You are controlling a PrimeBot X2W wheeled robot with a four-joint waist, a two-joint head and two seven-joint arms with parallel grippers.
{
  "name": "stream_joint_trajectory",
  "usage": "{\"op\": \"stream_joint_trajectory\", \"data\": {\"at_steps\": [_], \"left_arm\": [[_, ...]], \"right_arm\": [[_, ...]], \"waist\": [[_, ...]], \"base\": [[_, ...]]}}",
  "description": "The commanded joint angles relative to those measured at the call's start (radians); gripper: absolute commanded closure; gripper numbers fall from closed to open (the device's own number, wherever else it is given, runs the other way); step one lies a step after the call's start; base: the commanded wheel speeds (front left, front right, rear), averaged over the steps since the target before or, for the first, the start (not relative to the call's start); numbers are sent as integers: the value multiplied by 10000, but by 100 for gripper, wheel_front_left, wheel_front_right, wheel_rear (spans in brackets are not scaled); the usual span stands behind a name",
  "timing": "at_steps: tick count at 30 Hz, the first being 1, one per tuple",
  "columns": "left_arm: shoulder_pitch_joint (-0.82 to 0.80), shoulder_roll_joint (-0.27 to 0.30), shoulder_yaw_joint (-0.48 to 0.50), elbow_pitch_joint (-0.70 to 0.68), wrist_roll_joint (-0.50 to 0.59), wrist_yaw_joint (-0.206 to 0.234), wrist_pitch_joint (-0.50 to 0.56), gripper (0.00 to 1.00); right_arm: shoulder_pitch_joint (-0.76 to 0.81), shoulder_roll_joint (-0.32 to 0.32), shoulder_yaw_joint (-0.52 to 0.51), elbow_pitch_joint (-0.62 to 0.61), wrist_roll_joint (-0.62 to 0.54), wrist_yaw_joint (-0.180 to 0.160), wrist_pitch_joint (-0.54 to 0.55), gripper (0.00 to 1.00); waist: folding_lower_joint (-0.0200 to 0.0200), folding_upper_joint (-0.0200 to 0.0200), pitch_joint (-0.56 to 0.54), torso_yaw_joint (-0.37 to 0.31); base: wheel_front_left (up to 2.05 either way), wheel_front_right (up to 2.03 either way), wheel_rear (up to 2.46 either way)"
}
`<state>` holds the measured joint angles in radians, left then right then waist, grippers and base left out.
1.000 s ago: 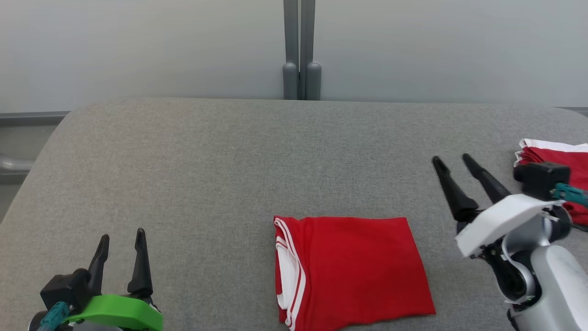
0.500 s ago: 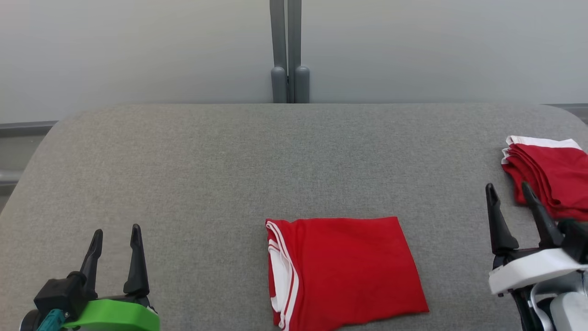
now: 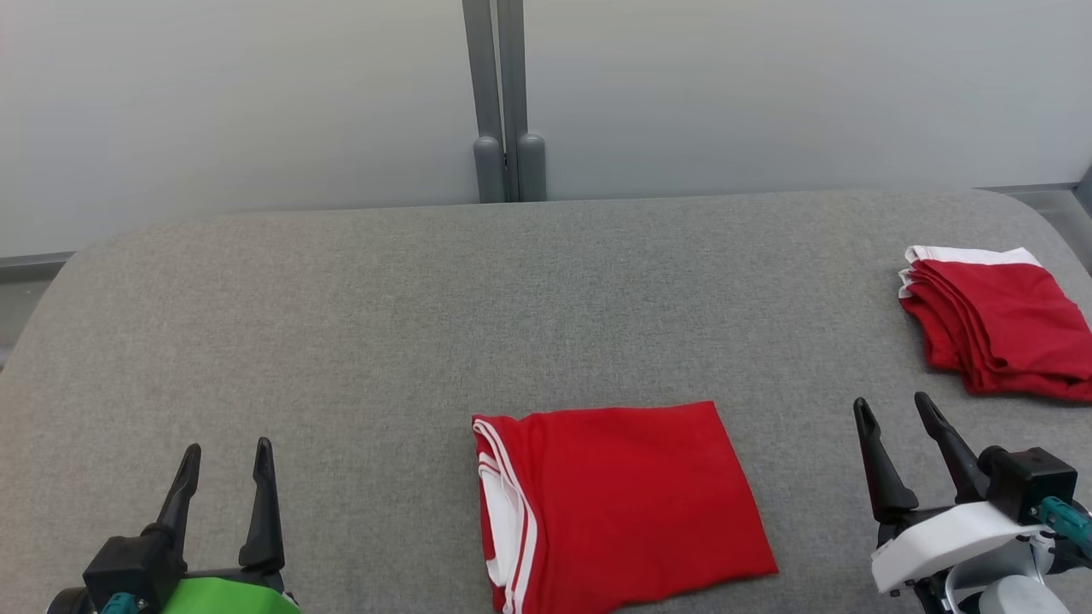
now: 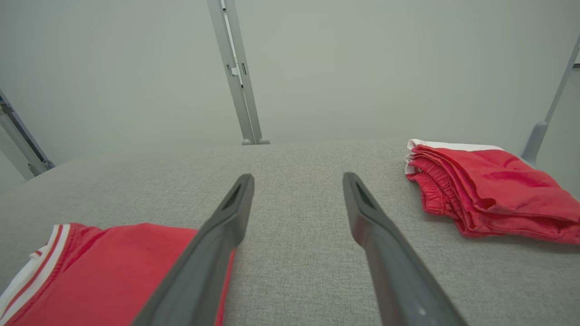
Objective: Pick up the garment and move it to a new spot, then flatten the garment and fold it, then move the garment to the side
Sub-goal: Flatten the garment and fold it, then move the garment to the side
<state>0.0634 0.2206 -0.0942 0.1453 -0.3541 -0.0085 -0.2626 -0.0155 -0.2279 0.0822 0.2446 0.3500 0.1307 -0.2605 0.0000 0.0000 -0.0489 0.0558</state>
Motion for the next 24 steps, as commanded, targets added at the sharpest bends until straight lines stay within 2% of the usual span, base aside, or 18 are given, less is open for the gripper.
{"op": "stream_joint_trajectory", "data": {"at_steps": [1,10,15,19,24], "left_arm": [[62,-80,117,62,187,-85,-24,0],[-89,-396,475,177,760,-475,-24,0],[-175,-462,510,230,1070,-625,-25,0],[-285,-482,516,248,1307,-714,-25,0],[-555,-520,416,230,1494,-848,-25,0]], "right_arm": [[-128,-36,59,20,5,0,-46,0],[-163,-148,249,161,61,0,-51,0],[-337,-291,833,408,274,0,52,0],[-712,-401,1551,668,787,0,883,0],[-1458,-334,2225,1459,1619,-2,2656,0]], "waist": [[0,0,-4,-7],[0,0,-5,41],[0,0,35,68],[0,0,94,156],[0,0,245,473]], "base": [[0,0,0],[0,0,0],[0,0,0],[0,0,0],[0,0,0]]}}
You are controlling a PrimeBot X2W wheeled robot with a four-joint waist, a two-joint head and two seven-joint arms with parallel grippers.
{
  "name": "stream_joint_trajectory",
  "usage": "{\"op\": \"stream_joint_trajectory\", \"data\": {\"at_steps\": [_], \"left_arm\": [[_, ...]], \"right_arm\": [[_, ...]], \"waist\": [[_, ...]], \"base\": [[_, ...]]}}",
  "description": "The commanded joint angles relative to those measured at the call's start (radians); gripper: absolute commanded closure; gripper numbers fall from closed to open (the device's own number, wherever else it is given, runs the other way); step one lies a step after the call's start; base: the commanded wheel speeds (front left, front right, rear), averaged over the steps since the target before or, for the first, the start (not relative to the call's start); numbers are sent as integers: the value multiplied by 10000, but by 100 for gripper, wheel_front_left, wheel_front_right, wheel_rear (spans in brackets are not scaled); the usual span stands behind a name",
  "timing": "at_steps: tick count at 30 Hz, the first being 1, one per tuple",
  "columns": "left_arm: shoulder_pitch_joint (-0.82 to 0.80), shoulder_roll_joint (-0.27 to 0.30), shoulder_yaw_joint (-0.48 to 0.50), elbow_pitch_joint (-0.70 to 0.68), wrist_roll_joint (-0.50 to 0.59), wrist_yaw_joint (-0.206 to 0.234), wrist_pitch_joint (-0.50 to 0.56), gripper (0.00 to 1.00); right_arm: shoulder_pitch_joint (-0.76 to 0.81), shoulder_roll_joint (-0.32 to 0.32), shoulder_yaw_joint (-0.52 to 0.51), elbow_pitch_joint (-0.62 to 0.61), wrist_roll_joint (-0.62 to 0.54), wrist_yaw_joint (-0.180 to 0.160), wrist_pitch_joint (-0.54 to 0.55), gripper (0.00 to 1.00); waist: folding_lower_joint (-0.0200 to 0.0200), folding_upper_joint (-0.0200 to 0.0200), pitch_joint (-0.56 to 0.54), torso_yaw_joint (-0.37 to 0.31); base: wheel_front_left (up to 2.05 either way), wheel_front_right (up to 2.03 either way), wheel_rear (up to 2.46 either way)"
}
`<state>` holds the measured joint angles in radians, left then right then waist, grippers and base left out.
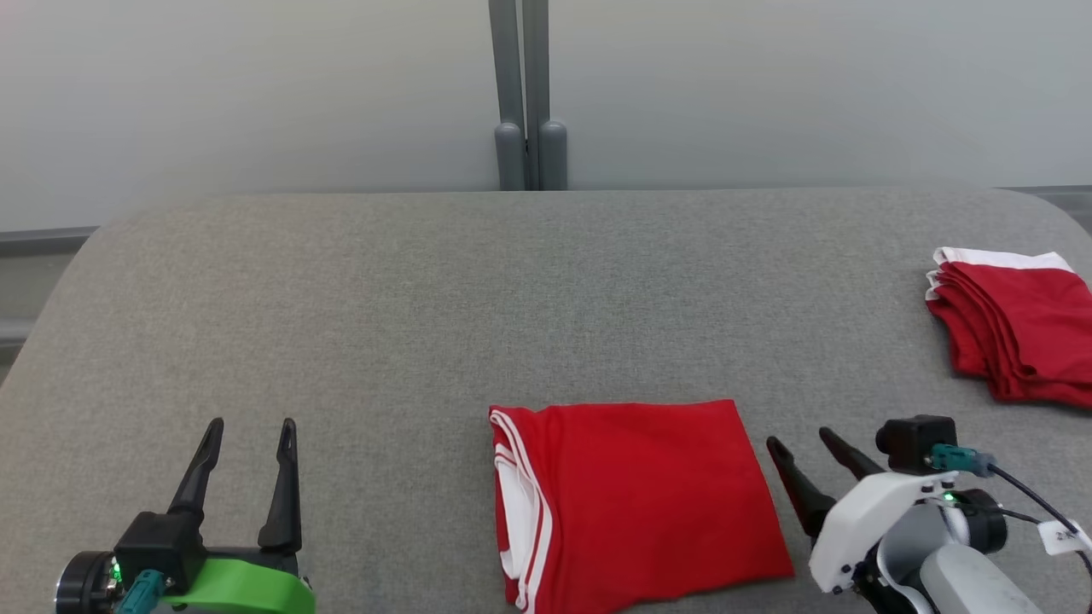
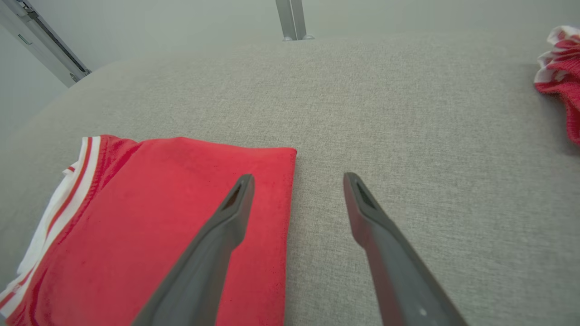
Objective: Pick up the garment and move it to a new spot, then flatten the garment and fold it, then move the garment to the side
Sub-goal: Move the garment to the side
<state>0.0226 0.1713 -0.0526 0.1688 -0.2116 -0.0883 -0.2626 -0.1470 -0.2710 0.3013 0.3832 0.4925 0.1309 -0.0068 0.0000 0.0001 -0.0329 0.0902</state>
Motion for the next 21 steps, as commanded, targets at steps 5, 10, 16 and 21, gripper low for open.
{"op": "stream_joint_trajectory", "data": {"at_steps": [5,10,16,21], "left_arm": [[-320,-45,-97,-17,141,-153,-25,0],[-451,-91,-147,93,159,-226,-25,0],[-574,-173,-151,192,170,-271,-25,0],[-547,-222,-97,218,200,-311,-25,0]], "right_arm": [[-893,167,415,1066,801,-2,1578,0],[-1604,371,363,2251,1229,-2,3048,0],[-1916,645,388,2879,1545,0,4078,0],[-1883,551,609,2641,1724,1,3909,100]], "waist": [[0,-1,275,507],[0,-1,528,902],[0,-1,625,1179],[0,-1,599,1143]], "base": [[0,0,0],[0,0,0],[0,0,0],[0,0,0]]}}
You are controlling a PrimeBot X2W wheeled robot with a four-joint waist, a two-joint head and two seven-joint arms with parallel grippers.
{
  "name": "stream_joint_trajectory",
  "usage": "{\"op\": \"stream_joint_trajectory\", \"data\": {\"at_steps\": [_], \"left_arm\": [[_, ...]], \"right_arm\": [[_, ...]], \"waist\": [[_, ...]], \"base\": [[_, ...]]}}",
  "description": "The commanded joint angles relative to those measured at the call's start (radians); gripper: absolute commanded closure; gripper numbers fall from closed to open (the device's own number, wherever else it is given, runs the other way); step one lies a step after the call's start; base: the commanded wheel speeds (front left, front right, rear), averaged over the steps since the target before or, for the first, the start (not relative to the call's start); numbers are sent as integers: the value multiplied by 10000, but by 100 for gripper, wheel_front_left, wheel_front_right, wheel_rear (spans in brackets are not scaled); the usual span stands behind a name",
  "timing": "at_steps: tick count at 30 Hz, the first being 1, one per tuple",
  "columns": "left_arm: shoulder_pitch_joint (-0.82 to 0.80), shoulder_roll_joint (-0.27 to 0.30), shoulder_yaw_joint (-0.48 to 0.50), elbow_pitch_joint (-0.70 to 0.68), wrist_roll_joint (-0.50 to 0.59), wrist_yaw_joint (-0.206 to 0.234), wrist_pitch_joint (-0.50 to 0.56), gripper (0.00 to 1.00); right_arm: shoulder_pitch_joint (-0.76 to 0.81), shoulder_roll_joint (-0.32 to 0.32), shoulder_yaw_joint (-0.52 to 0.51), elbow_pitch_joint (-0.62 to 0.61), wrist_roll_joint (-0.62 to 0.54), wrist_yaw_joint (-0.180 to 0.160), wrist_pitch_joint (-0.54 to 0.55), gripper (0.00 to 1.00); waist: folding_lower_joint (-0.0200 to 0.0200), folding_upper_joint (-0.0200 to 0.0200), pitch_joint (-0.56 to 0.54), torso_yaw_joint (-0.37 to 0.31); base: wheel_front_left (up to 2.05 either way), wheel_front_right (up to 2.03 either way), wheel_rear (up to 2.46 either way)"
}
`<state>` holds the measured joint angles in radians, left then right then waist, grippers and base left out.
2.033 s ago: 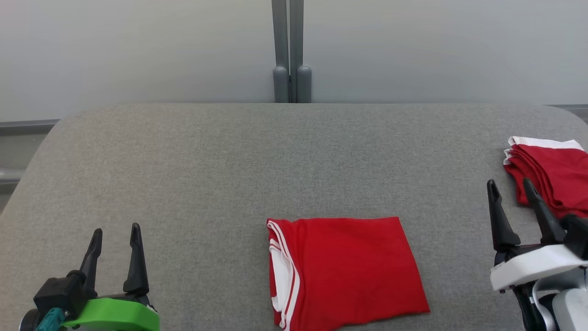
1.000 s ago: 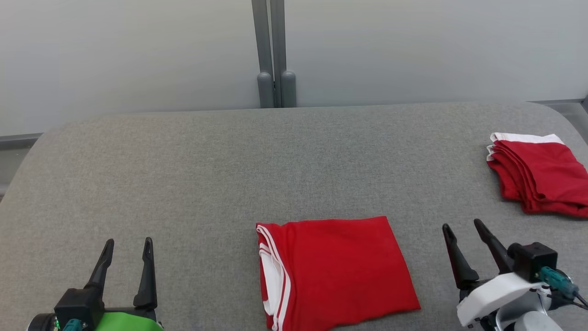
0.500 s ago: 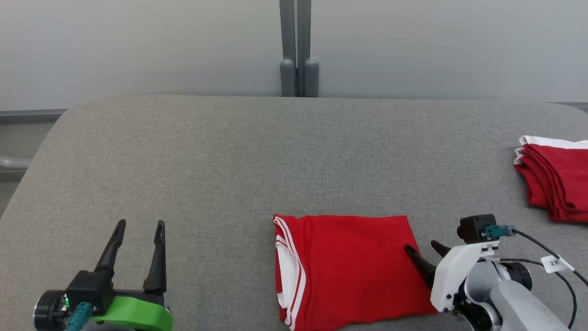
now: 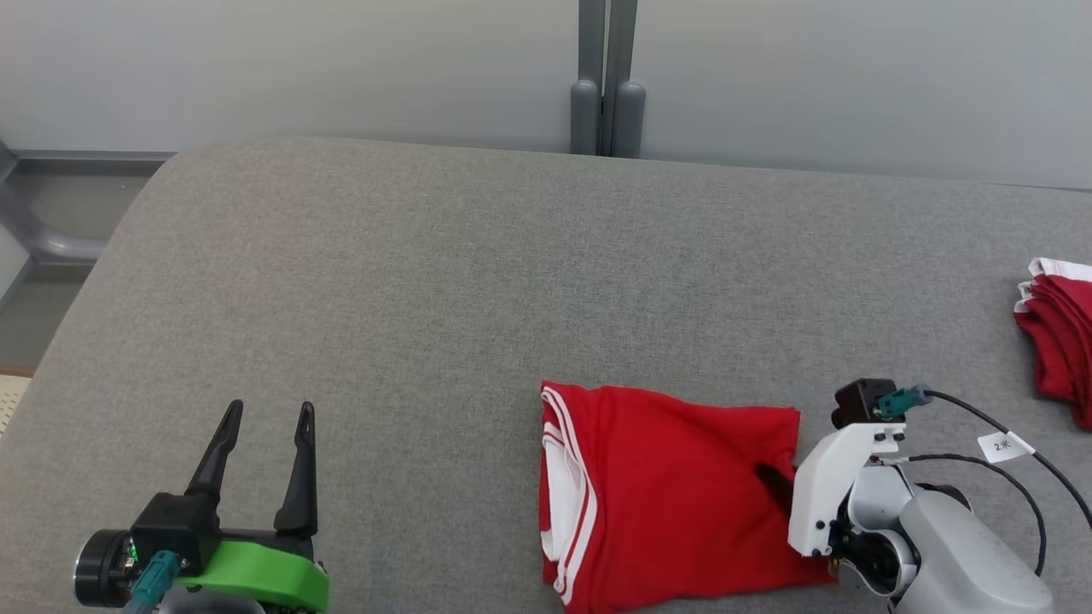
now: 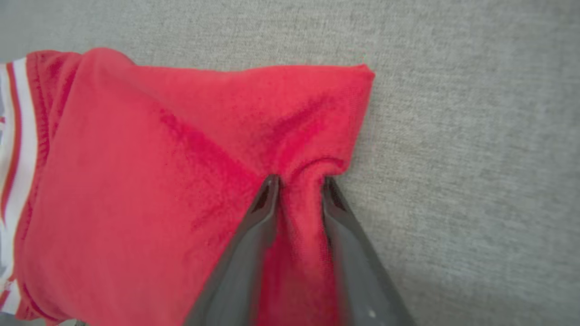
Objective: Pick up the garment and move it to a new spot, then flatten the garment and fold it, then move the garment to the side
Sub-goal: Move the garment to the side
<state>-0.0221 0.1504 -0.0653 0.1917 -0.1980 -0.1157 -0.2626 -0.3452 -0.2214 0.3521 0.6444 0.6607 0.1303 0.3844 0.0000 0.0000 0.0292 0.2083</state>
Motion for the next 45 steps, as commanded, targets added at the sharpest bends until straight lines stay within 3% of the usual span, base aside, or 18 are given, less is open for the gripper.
{"op": "stream_joint_trajectory", "data": {"at_steps": [1,6,18,28,39,45], "left_arm": [[-80,-16,33,-11,71,-45,-25,0],[-82,-44,-25,-94,77,-70,-25,0],[-681,-183,-669,-404,-7,-143,-24,0],[-1387,251,-1270,-479,-89,-158,-24,0],[-2090,872,-1691,-510,-263,-160,-24,0],[-2639,1345,-1932,-556,-343,-161,0,0]], "right_arm": [[96,24,148,-51,76,7,-82,100],[-258,-334,354,-538,193,4,-600,100],[-1949,-1273,1173,-1277,44,2,-1145,100],[-2782,-1318,1314,-1481,203,4,-1704,100],[-4291,-1658,1509,-1496,526,2,-2323,100],[-5587,-2456,1321,-939,842,2,-2264,100]], "waist": [[0,0,-38,-84],[0,0,-71,-592],[0,0,510,-3117],[0,0,1339,-4548],[0,0,2645,-4742],[0,0,3766,-4485]], "base": [[0,0,0],[0,0,0],[0,0,0],[0,0,0],[0,0,0],[0,0,0]]}}
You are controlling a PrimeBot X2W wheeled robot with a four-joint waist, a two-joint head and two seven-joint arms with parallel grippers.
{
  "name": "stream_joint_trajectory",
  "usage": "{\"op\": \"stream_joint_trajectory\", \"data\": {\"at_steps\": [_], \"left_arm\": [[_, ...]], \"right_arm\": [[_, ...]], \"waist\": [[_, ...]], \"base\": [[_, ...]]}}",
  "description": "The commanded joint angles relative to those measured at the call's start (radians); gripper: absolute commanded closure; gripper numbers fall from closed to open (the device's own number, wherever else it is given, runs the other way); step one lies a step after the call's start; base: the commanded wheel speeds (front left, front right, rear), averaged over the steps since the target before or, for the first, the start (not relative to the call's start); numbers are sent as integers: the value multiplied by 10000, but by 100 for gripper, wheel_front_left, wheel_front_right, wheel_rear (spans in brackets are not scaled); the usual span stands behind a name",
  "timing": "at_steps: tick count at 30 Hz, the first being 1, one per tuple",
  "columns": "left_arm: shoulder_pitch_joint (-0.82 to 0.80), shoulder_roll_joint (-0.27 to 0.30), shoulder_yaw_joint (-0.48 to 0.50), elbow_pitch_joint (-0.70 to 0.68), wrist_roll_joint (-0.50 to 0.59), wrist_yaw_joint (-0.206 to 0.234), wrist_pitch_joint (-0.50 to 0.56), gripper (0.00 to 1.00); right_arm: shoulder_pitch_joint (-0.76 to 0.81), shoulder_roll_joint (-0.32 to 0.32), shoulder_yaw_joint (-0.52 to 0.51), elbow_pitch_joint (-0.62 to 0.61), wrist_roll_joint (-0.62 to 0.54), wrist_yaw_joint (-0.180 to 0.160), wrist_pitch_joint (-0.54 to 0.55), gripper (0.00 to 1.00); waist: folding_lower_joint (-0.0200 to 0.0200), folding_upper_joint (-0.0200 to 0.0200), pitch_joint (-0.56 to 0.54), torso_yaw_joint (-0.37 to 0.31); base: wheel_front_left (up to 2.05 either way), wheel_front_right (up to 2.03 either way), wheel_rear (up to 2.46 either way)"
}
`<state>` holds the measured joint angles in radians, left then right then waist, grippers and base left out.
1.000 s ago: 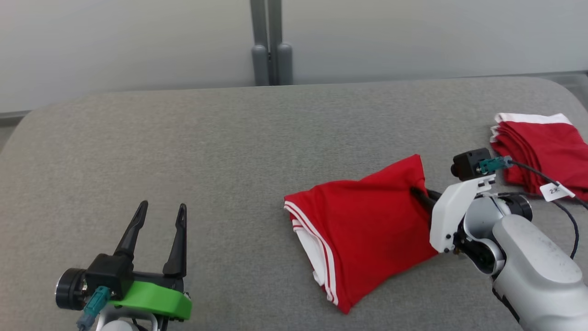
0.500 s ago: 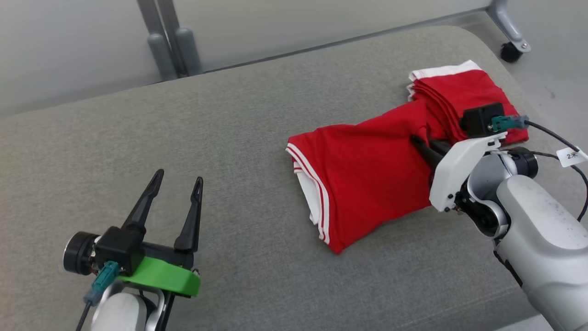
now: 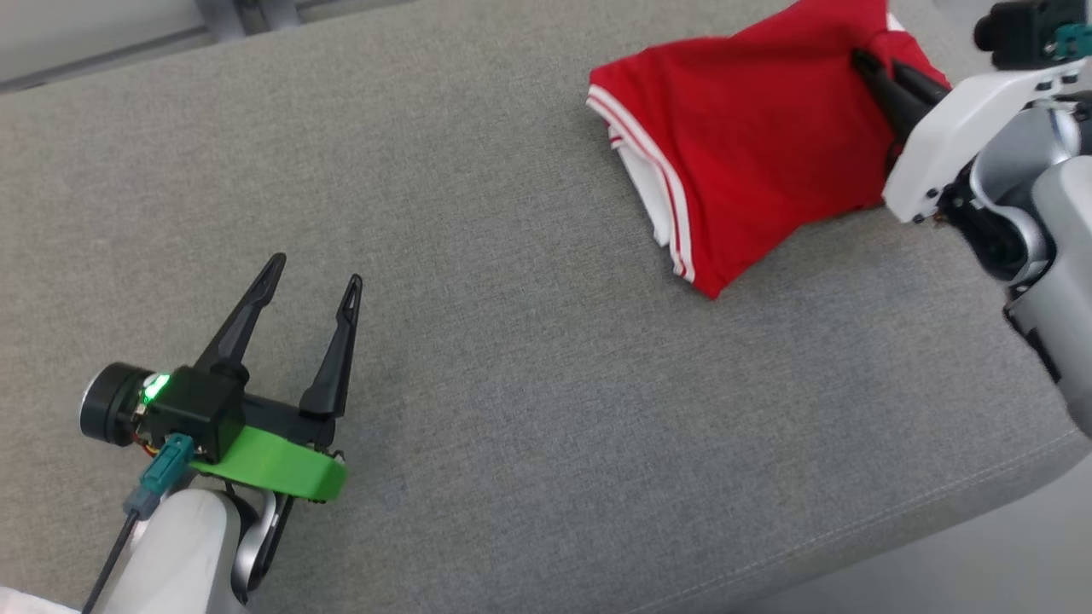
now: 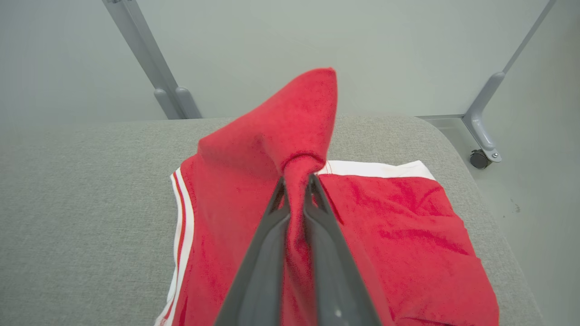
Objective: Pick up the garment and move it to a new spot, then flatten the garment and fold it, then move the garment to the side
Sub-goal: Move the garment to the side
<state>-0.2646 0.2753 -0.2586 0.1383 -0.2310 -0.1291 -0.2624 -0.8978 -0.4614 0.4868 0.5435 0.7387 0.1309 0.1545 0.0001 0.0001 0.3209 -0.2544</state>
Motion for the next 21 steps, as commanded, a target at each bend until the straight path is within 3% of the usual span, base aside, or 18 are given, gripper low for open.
{"op": "stream_joint_trajectory", "data": {"at_steps": [1,10,17,19,20,21], "left_arm": [[-306,143,-46,-41,-28,-27,3,0],[-711,448,-263,-128,-167,-24,24,0],[-937,541,-360,-170,-240,-24,11,0],[-991,524,-362,-134,-254,-14,5,0],[-1007,510,-350,-84,-275,4,0,0],[-1016,489,-337,-55,-282,18,-4,0]], "right_arm": [[-159,-212,-45,183,83,-4,129,100],[-931,-1953,-595,755,114,-4,467,100],[-1497,-2197,-808,1881,-786,-5,215,100],[-1665,-2037,-894,2446,-1170,-5,51,51],[-1755,-2004,-931,2781,-1451,-5,-55,0],[-1840,-2026,-1005,3067,-1716,-7,-174,0]], "waist": [[-1,-1,995,211],[-1,-1,1902,724],[-1,-1,2333,1028],[-1,-1,2357,1128],[-1,-1,2334,1181],[-1,-1,2303,1221]], "base": [[0,0,0],[0,0,0],[0,0,0],[0,0,0],[0,0,0],[0,0,0]]}}
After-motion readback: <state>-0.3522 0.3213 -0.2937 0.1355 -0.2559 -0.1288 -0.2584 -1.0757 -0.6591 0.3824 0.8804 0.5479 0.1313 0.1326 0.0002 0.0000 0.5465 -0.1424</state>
